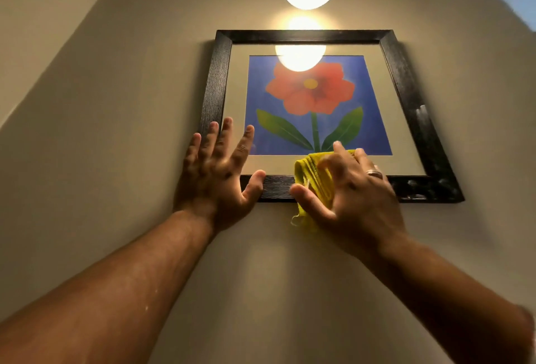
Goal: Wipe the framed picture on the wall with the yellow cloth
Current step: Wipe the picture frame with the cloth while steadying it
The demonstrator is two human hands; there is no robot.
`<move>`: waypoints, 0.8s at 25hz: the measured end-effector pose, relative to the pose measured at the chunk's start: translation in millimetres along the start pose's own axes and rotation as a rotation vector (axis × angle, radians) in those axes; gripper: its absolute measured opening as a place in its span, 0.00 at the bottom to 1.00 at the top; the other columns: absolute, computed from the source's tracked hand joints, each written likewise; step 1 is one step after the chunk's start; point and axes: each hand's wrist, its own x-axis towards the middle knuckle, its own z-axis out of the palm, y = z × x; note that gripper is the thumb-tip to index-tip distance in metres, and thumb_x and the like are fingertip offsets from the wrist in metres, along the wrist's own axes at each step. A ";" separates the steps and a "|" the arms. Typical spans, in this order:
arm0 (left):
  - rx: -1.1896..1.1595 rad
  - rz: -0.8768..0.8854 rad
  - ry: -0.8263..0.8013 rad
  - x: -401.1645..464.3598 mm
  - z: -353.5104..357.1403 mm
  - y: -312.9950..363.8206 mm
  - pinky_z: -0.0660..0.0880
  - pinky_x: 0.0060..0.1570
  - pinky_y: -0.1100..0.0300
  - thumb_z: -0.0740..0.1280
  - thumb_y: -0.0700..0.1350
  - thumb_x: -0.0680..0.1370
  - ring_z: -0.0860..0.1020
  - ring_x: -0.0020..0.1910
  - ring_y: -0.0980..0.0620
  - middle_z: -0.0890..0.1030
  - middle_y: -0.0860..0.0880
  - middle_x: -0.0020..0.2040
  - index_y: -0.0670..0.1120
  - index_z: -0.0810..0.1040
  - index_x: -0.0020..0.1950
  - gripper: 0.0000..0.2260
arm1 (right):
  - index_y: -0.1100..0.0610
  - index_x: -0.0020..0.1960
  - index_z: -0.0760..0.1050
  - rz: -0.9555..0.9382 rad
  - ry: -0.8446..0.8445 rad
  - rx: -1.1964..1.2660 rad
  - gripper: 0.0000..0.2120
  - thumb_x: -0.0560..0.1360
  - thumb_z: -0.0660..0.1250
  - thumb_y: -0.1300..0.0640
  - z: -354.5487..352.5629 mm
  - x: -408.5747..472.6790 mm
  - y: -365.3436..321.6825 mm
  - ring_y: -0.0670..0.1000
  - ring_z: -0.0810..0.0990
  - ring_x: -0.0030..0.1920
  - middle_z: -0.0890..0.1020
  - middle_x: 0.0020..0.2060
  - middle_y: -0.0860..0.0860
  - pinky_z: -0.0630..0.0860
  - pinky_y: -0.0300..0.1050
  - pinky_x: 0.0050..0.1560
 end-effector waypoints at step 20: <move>0.050 -0.002 -0.016 -1.7 -5.2 4.9 0.52 0.76 0.40 0.47 0.63 0.74 0.58 0.78 0.38 0.58 0.40 0.79 0.54 0.53 0.79 0.34 | 0.49 0.73 0.63 -0.166 -0.011 -0.155 0.29 0.73 0.55 0.44 -2.6 -20.2 60.0 0.58 0.62 0.75 0.67 0.74 0.52 0.61 0.58 0.73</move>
